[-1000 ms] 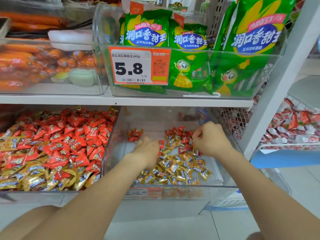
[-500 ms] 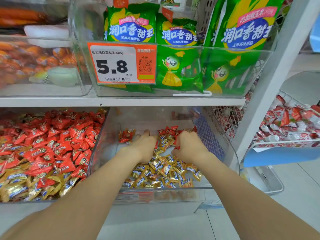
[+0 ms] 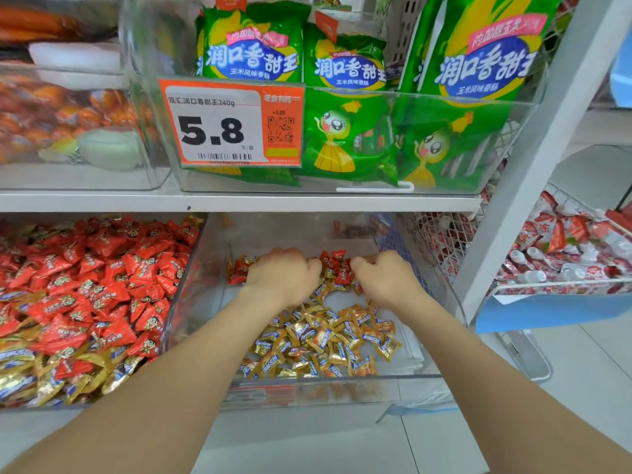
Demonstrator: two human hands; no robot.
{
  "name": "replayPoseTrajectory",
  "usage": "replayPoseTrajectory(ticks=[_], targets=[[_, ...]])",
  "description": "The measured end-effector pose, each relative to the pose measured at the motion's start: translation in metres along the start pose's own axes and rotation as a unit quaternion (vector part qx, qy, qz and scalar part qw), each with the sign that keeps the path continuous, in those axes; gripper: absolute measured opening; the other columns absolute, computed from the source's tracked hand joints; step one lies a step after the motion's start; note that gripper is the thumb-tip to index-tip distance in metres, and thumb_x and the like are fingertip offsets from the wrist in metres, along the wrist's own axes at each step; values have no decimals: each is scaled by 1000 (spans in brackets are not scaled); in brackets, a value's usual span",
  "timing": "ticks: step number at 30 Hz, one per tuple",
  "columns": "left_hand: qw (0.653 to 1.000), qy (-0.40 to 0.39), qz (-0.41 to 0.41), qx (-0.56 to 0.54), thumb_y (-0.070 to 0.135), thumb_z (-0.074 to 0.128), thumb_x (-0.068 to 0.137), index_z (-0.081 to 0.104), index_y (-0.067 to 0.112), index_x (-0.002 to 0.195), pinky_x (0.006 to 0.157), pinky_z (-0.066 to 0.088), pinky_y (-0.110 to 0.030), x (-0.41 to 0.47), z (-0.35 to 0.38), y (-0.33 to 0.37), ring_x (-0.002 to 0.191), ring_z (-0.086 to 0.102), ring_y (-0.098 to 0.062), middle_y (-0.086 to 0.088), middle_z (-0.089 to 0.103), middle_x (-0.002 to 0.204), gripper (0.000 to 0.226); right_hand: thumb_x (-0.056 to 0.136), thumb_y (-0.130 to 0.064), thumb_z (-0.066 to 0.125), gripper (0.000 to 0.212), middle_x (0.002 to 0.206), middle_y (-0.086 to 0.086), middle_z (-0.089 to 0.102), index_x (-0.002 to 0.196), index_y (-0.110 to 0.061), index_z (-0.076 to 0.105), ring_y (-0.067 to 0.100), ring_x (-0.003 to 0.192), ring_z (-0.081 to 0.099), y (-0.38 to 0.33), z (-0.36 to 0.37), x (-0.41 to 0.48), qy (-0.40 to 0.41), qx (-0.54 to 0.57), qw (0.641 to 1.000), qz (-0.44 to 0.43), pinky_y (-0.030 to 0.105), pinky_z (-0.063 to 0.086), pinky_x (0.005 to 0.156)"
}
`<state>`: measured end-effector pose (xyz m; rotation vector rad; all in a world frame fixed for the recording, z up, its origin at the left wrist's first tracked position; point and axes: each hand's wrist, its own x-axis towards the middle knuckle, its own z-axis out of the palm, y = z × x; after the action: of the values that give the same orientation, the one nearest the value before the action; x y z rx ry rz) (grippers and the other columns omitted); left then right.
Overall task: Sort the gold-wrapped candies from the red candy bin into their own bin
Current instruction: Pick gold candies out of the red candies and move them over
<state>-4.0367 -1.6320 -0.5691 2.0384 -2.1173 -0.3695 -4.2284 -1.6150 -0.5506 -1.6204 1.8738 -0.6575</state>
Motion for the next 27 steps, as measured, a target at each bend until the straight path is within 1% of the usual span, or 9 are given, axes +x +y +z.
replayPoseTrajectory(ticks=[4, 7, 9, 11, 13, 16, 18, 21, 27], targets=[[1000, 15, 7, -15, 49, 42, 107, 49, 13, 74, 63, 43, -33, 13, 7, -1, 68, 58, -29, -11, 60, 75, 50, 87, -16, 60, 25, 56, 16, 67, 82, 1, 77, 22, 48, 62, 1, 4, 4, -17, 89, 995, 32, 46, 65, 73], [997, 5, 65, -30, 21, 50, 107, 59, 10, 114, 73, 54, -42, 22, 8, 1, 86, 64, -32, -11, 63, 101, 16, 74, -18, 52, 34, 71, 13, 75, 86, -4, 81, 30, 56, 66, -4, 6, 7, 23, 116, 992, 33, 48, 63, 68], [991, -17, 132, -20, 1, 52, 99, 46, 23, 144, 83, 56, -46, 27, 10, 0, 96, 61, -31, -6, 51, 123, 50, 66, -23, 50, 43, 80, 18, 76, 87, 2, 77, 27, 59, 58, -7, 5, 12, 68, 135, 987, 53, 46, 56, 57], [983, -36, 181, 3, -7, 54, 93, 30, 37, 157, 71, 53, -41, 26, 11, -1, 84, 58, -28, -4, 41, 130, 81, 71, -25, 59, 29, 61, 12, 69, 68, 3, 65, 21, 54, 48, -5, 5, 17, 101, 116, 986, 57, 32, 43, 52], [975, -60, 213, 32, -6, 58, 90, 21, 43, 160, 56, 43, -34, 26, 13, -2, 69, 52, -23, -5, 36, 137, 92, 81, -21, 66, 34, 43, -4, 52, 54, -10, 50, 19, 46, 45, 2, 11, 21, 110, 60, 992, 23, 24, 37, 50], [966, -80, 218, 114, -10, 70, 83, 14, 46, 161, 66, 54, -41, 30, 16, -4, 89, 59, -28, 1, 20, 154, 111, 93, -21, 62, 17, 77, 12, 67, 80, -10, 64, 34, 65, 62, 16, 25, 29, 106, -103, 986, -70, 35, 53, 60], [966, -81, 216, 116, -8, 73, 83, 17, 44, 160, 79, 57, -45, 32, 18, -5, 102, 58, -32, -3, 25, 151, 108, 100, -21, 60, 18, 108, 19, 68, 112, -10, 70, 42, 91, 68, 19, 30, 34, 81, -160, 978, -111, 44, 59, 77], [974, -85, 190, 92, -9, 68, 85, 27, 32, 155, 78, 50, -43, 32, 19, -5, 96, 49, -28, -8, 41, 136, 91, 106, -21, 57, 37, 136, 21, 55, 142, -11, 58, 46, 112, 64, 11, 30, 37, 38, -176, 973, -142, 49, 56, 94], [983, -88, 144, 71, 14, 61, 103, 40, 17, 130, 96, 51, -51, 30, 21, -24, 115, 53, -34, -13, 58, 121, 34, 108, -28, 56, 47, 142, 18, 45, 152, -17, 46, 43, 121, 60, 6, 35, 41, -115, -315, 931, -146, 47, 51, 98]])
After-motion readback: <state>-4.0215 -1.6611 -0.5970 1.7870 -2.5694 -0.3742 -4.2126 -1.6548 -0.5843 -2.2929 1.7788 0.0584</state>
